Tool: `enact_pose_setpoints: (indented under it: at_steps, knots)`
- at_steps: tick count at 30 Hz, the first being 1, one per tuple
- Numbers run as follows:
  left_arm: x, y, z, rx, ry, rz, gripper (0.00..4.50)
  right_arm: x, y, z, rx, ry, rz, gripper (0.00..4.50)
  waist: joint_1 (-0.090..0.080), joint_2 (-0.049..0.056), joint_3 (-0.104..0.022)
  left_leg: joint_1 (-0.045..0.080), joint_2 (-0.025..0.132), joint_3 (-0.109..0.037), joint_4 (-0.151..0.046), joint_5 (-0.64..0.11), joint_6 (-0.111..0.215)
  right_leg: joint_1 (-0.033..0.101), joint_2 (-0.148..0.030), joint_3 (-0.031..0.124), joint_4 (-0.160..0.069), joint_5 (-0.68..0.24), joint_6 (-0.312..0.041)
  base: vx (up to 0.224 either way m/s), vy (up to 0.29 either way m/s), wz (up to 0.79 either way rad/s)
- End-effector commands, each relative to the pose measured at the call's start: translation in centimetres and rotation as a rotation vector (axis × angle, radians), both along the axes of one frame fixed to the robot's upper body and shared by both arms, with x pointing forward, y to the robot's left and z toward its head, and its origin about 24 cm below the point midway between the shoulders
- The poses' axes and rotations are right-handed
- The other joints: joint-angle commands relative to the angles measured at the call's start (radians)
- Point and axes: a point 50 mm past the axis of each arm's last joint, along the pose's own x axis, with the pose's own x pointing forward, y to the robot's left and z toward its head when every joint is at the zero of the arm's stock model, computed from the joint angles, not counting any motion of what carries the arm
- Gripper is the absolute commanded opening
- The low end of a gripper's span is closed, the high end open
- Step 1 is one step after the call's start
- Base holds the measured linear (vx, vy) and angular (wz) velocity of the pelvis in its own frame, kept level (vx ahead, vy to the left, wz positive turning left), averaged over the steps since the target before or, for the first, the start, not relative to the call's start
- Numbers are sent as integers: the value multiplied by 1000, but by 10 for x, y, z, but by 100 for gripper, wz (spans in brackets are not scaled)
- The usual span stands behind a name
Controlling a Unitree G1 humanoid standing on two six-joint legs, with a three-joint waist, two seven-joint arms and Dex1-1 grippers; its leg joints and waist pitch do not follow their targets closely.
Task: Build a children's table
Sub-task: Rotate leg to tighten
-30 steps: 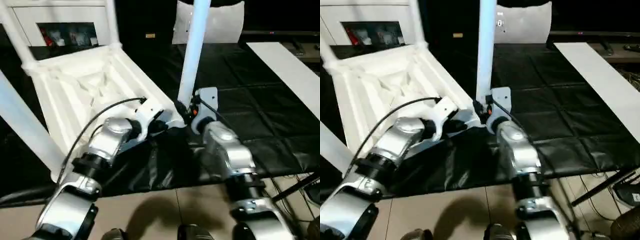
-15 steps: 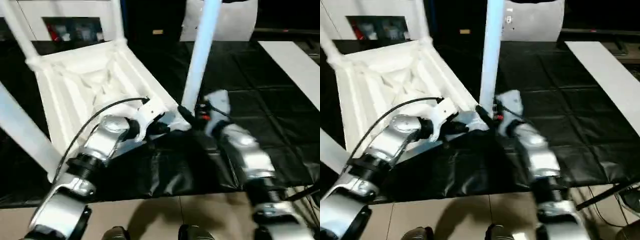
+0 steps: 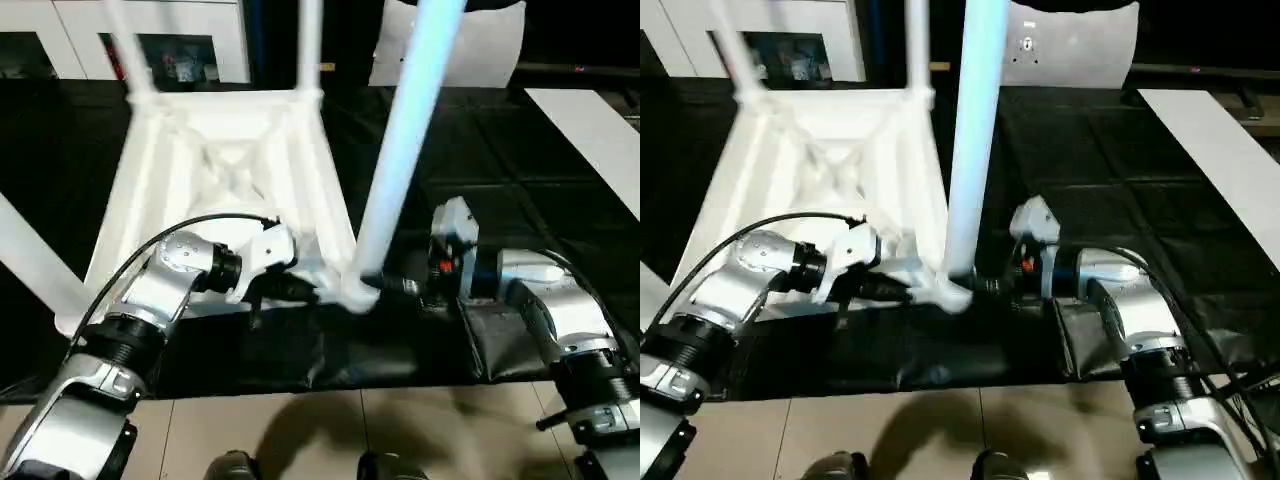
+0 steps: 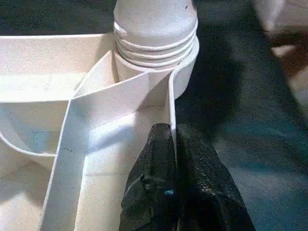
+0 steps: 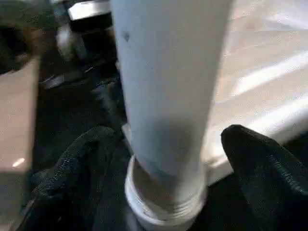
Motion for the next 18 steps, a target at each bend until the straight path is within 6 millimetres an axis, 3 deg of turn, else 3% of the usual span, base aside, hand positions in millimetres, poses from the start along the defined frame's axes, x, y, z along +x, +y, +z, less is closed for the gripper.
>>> enact_pose_setpoints:
  at_steps: [1, 8, 10, 18]
  knots:
    - [-11, -11, -5, 36, 32, -147, 0, -1, 0, 2, -21, 10, 59, 362, -3, -4, -75, 19, 11, 15, -62, -224, 74, 53, -19, 13, -54, -188, -258, 0, 0, 0]
    - [-14, -11, -3, 50, 36, -211, 0, 1, 1, 3, -33, 43, 138, 277, 3, -9, -72, 19, 13, 15, -64, -243, 60, 52, -22, 14, -56, -250, -247, 0, 0, 0]
    - [-14, -11, -3, 51, 36, -215, 0, 1, 2, 3, -29, 47, 152, 273, 3, -12, -73, 20, 13, 15, -63, -246, 60, 51, -21, 14, -56, -257, -244, 0, 0, 0]
    - [-15, -8, -4, 64, 47, -228, 0, -2, 6, 4, -14, 63, 208, 202, 5, -10, -74, 19, 12, 16, -61, -211, 71, 54, -20, 13, -51, -202, -259, 0, 0, 0]
